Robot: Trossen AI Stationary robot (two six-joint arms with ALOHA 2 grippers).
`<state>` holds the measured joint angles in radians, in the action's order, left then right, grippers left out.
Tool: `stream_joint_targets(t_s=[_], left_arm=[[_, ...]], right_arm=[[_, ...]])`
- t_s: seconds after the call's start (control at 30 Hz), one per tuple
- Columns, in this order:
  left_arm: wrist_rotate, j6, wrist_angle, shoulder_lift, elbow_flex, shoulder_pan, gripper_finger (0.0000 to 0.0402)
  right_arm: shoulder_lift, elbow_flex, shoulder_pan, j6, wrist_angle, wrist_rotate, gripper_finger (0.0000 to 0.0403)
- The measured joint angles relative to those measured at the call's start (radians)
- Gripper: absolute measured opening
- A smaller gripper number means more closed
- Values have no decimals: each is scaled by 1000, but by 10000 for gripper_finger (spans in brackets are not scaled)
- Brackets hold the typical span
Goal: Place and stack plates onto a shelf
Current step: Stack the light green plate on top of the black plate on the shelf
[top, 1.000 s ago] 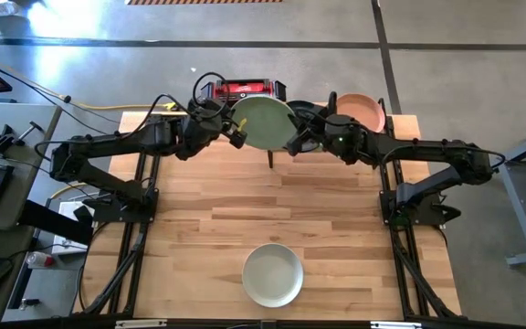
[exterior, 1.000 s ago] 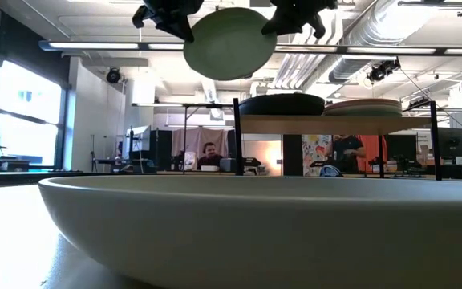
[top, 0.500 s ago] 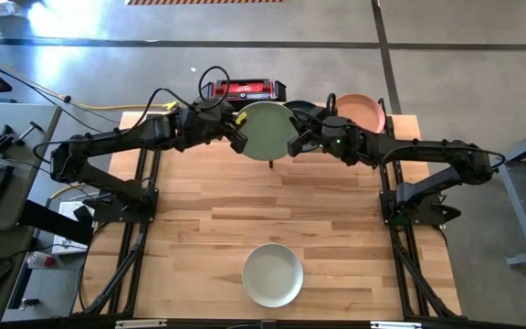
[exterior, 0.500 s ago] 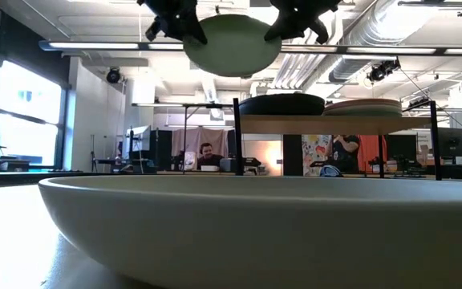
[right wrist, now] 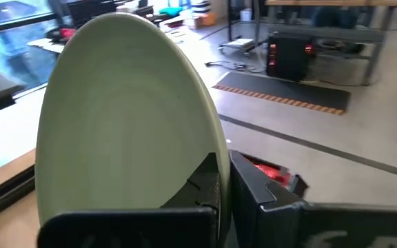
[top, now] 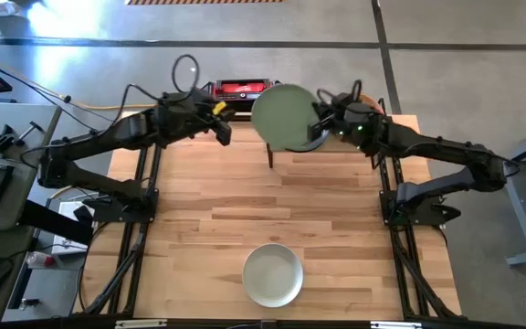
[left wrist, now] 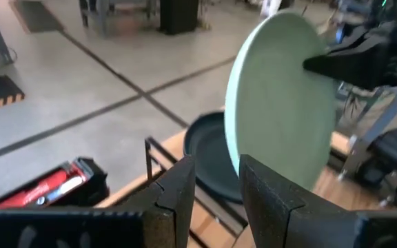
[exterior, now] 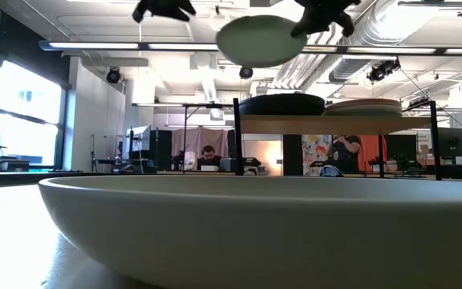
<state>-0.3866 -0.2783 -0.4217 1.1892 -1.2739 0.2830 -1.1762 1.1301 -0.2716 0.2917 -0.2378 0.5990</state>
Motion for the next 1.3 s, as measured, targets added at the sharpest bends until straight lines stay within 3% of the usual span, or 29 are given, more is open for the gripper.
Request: stream_joint_targets(t_s=[0.17,0.4,0.63,0.77,1.03,1.3], left_arm=[[0,3,17,-55,0,-5,101],[1,2,-3,-79,0,-33,103],[2,22,-54,-75,1,-50,103],[2,19,-82,-75,1,-50,103],[2,19,-95,-75,1,-63,103],[2,19,-104,-75,1,-70,103]], right_arm=[[50,0,-103,11,-33,-37,0],[48,0,-343,279,-198,-383,0],[4,0,-437,409,-330,-590,0],[-14,0,-442,441,-333,-634,0],[-48,0,-444,516,-437,-646,0],[-76,0,-460,565,-430,-650,0]])
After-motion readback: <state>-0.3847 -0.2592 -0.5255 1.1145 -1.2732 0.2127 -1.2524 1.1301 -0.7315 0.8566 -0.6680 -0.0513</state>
